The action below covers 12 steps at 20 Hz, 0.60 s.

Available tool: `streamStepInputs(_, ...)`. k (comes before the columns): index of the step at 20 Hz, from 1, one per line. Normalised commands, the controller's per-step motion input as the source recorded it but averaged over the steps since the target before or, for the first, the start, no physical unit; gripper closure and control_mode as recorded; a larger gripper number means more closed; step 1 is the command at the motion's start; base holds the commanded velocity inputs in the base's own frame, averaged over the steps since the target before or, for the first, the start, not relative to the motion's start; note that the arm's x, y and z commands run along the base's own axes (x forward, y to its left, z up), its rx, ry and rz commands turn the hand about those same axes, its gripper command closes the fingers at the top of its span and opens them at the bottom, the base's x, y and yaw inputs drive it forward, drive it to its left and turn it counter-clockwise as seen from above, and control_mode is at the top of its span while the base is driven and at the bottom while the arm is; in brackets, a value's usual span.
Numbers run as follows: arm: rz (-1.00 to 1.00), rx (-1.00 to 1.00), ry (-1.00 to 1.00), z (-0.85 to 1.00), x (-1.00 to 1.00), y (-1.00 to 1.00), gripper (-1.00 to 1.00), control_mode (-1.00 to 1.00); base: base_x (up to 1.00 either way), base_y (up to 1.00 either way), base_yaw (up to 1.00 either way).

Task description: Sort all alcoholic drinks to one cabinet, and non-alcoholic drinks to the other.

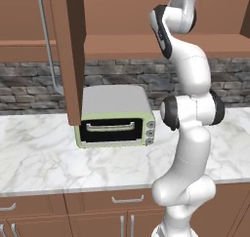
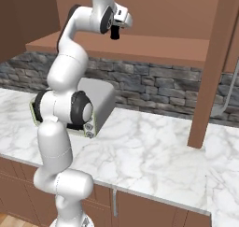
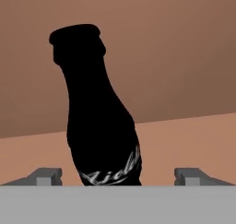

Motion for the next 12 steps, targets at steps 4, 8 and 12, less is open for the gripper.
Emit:
streamStepInputs(4,0.0,0.0,-0.07,0.0,-0.29,0.0,-1.0,-1.0,0.0,0.0,0.0)
streamStepInputs(8,0.0,0.0,-0.09,0.0,-0.64,0.0,-1.0,-1.0,0.0,0.0,0.0)
streamStepInputs(12,0.0,0.0,-0.12,-0.01,-0.98,0.0,-1.0,-1.0,0.0,0.0,0.0)
